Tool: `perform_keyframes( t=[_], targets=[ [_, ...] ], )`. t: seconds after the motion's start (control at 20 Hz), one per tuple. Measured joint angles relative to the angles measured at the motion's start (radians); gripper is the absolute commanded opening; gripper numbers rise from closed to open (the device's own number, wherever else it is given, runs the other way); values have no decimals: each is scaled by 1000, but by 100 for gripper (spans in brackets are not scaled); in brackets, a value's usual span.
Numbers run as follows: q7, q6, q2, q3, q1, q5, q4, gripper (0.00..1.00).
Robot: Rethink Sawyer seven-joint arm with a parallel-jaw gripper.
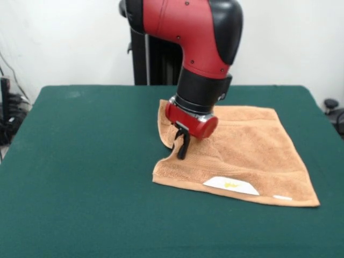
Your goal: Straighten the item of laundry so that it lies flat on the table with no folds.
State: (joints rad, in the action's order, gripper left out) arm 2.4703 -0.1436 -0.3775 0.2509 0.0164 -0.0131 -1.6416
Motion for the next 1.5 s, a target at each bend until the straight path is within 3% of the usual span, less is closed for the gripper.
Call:
perform_keyframes(
  t=[0.9,0.95,1.5],
  targets=[
    [0,95,35,64,-5,15,0,0],
    [0,95,35,64,-6,16,0,100],
    [0,104,25,49,-79,40,0,100]
  ],
)
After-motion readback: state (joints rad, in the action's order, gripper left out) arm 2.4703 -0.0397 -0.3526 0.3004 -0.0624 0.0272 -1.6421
